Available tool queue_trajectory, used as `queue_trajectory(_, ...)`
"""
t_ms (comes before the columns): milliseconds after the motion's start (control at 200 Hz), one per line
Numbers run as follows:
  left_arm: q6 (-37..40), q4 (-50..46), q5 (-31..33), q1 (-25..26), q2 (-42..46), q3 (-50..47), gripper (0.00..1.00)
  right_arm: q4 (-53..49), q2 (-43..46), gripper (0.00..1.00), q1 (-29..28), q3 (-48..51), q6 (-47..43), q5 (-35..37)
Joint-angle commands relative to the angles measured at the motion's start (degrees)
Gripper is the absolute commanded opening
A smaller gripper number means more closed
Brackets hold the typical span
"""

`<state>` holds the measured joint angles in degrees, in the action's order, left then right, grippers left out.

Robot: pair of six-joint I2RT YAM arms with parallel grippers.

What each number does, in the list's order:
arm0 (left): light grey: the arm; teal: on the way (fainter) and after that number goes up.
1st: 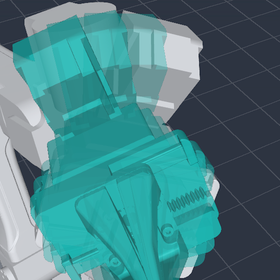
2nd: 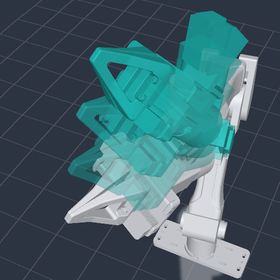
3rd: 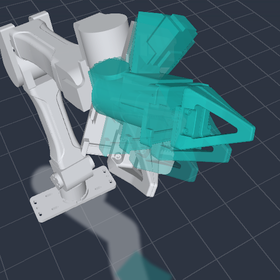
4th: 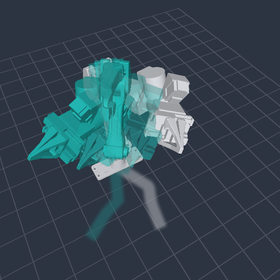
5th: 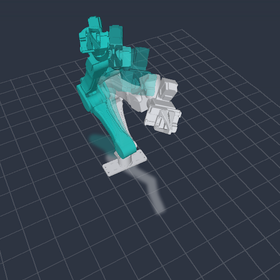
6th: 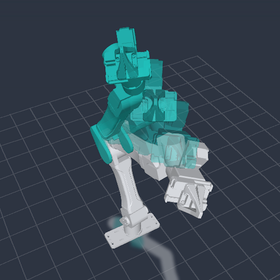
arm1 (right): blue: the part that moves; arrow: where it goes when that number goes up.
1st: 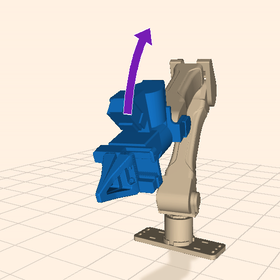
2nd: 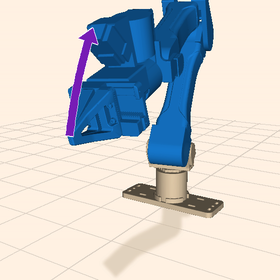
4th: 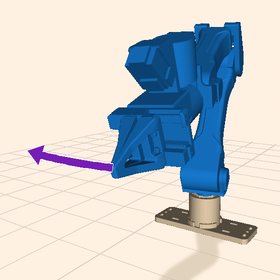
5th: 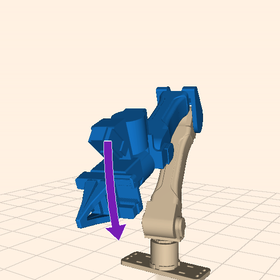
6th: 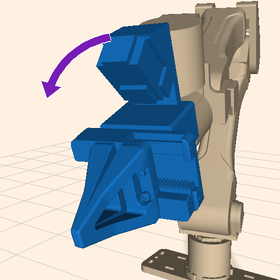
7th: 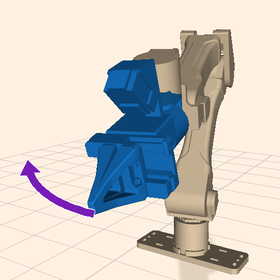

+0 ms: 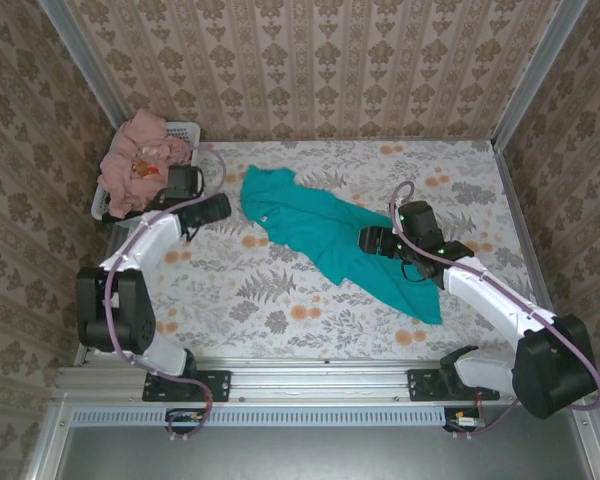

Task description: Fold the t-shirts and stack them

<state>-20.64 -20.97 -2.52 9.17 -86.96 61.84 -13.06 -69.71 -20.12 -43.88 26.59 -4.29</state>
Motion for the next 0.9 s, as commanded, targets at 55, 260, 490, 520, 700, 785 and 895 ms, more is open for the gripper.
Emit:
queue_trajectory(55, -2.5, 2.7, -2.5, 7.7, 8.1, -6.2, 0.81, -10.4, -1.8, 0.79, 0.3, -0.4, 3.4, 7.2)
queue_trajectory(260, -6.3, 6.8, -6.5, 22.6, -3.7, -3.6, 0.78, -22.3, -2.8, 0.69, 0.3, 0.6, 12.9, 12.5)
queue_trajectory(490, 3.3, 3.1, -9.1, 35.9, -16.5, 10.3, 0.76, -26.3, 2.4, 0.7, 0.8, 7.1, 23.3, 15.9)
queue_trajectory(520, 4.9, 2.7, -9.3, 36.8, -17.3, 11.1, 0.76, -27.0, 3.1, 0.71, 1.3, 7.9, 24.6, 15.7)
queue_trajectory(700, 14.9, -2.3, -11.6, 40.3, -23.2, 15.3, 0.71, -28.9, 8.0, 0.72, 4.0, 12.7, 29.9, 15.3)
queue_trajectory(785, 16.0, -3.9, -12.5, 40.2, -25.8, 16.0, 0.6, -28.1, 10.0, 0.72, 4.8, 14.6, 31.6, 13.8)
queue_trajectory(895, 16.2, -3.0, -14.1, 39.0, -26.0, 14.3, 0.5, -28.6, 10.5, 0.73, 4.9, 15.4, 32.6, 13.4)
